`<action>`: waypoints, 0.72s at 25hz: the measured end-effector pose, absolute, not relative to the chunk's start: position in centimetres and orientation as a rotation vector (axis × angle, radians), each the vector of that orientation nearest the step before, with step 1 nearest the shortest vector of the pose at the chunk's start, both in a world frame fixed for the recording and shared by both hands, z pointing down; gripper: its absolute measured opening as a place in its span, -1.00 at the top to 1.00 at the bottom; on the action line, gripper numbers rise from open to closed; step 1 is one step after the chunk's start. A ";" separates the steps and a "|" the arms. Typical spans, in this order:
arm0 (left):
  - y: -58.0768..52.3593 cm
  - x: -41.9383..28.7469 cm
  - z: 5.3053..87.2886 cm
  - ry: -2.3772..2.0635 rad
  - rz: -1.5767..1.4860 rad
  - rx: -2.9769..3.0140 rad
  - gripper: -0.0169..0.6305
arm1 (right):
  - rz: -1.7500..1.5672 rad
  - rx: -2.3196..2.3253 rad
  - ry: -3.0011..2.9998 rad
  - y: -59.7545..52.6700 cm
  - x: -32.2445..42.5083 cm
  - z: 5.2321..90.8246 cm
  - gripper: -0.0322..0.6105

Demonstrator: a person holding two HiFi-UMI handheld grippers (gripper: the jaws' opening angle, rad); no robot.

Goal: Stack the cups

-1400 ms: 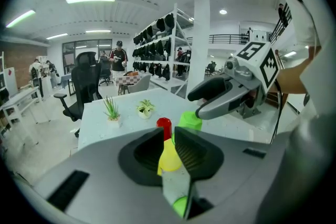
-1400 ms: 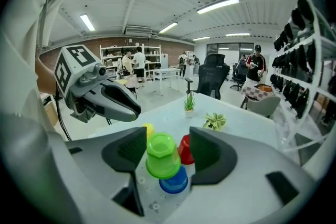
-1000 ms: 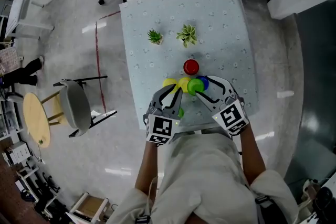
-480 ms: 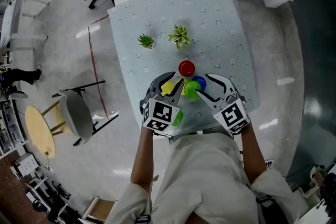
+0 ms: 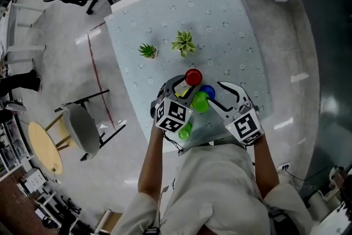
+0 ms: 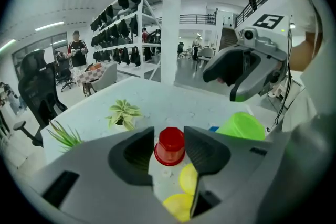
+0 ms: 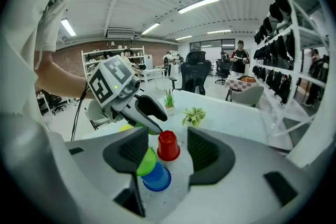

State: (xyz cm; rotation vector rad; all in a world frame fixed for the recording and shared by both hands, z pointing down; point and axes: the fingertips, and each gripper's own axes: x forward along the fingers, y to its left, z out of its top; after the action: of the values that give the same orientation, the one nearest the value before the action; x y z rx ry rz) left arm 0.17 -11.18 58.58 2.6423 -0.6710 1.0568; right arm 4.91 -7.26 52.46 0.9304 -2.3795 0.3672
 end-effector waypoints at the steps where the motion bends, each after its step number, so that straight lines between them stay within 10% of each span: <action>1: -11.1 0.3 58.9 -0.658 1.064 2.637 0.38 | 0.374 0.934 -2.376 -7.2 5.1 52.5 0.17; 18: -11.2 1.3 62.4 -0.535 1.183 2.598 0.26 | 0.383 0.980 -2.358 -7.8 6.5 52.7 0.18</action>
State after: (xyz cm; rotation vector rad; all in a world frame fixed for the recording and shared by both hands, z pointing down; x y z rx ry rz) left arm 1.33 -11.16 62.39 2.5977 -0.5347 1.1832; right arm 6.48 -7.79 52.70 0.9804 -2.3577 0.3827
